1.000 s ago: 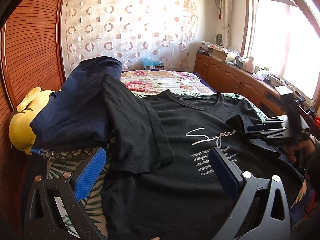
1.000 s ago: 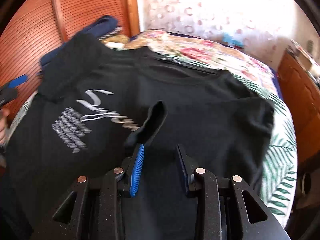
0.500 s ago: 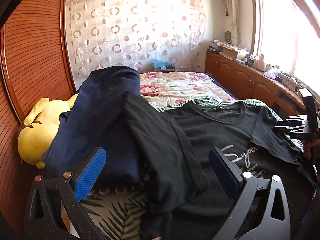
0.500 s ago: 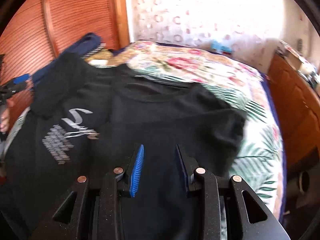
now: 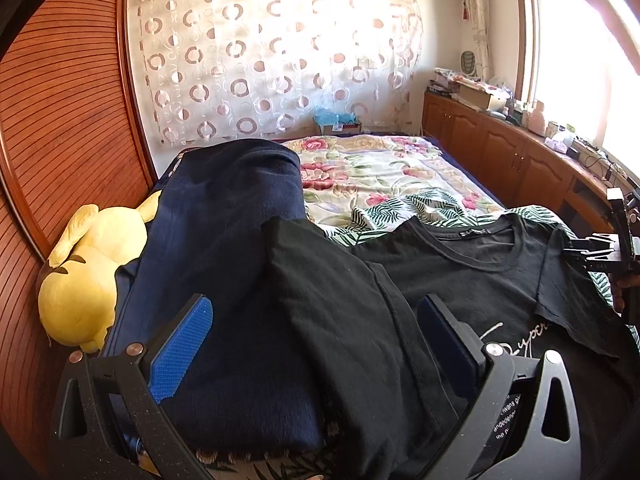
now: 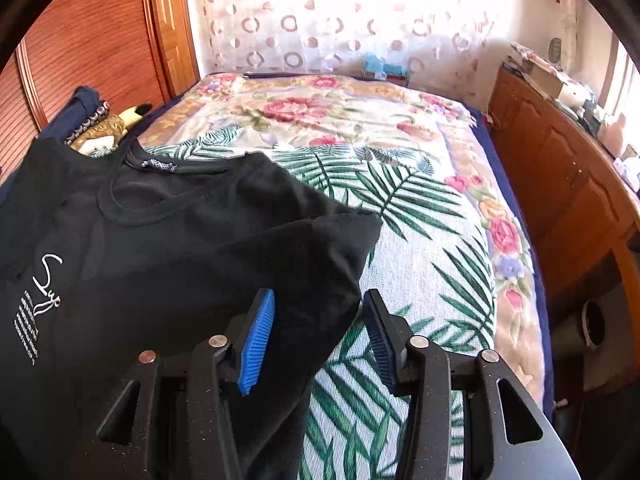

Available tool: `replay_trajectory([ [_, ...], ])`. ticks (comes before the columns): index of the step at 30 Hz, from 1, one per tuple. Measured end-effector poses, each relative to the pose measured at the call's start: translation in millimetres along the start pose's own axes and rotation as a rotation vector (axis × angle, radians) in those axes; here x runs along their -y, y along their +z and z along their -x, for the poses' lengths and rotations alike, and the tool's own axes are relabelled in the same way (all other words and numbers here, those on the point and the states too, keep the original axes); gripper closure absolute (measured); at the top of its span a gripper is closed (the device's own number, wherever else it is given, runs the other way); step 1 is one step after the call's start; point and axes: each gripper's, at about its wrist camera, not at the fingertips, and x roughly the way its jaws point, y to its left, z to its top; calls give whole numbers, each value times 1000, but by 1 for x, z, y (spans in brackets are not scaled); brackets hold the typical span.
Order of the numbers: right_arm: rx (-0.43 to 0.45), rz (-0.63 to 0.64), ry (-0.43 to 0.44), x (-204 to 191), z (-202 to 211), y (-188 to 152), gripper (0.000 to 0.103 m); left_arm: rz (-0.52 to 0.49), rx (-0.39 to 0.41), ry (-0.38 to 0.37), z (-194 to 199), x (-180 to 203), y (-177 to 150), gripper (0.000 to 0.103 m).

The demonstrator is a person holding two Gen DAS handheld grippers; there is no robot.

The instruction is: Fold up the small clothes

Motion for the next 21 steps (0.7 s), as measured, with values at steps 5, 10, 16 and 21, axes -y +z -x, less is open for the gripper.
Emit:
replay_trajectory([
  [5,7,-11,0,-2,0,-4,43,-6,-23,-4,-13,-3,6,0],
  [10,4,-16,1,3,-2,-4,39,-11,-34,-32,-22,-6,13,2],
  [16,4,-8,-2,4,0,-3,38,-40,-30,-37,-28,-3,22,9],
  [21,3,-8,-3,5,0,-3,36,-46,-57,-30,-40,-5,26,19],
])
